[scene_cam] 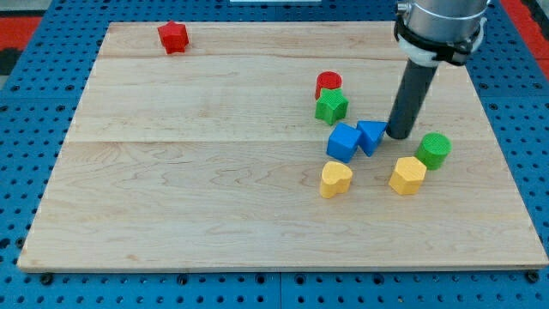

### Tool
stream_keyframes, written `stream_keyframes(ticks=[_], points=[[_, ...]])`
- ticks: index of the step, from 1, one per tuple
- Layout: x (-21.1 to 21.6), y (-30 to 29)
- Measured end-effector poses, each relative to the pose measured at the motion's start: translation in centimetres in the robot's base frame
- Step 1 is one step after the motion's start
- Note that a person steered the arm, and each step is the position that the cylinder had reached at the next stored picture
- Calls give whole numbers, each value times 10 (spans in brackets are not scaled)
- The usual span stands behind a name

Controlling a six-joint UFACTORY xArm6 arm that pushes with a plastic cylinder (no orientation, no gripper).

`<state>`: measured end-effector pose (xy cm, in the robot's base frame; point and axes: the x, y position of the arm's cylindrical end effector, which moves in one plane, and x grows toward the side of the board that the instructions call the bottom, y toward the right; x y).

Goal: Slide the triangle to the right of the board

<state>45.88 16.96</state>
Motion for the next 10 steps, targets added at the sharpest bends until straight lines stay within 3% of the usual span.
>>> stream_keyframes(ticks=[1,2,3,4,5,6,7,8,10], points=[[26,-31],[23,-60],[6,-47],[-34,-57],[-101,-65],[-102,-45],[-102,-87],[-77,-83],[-69,-58]])
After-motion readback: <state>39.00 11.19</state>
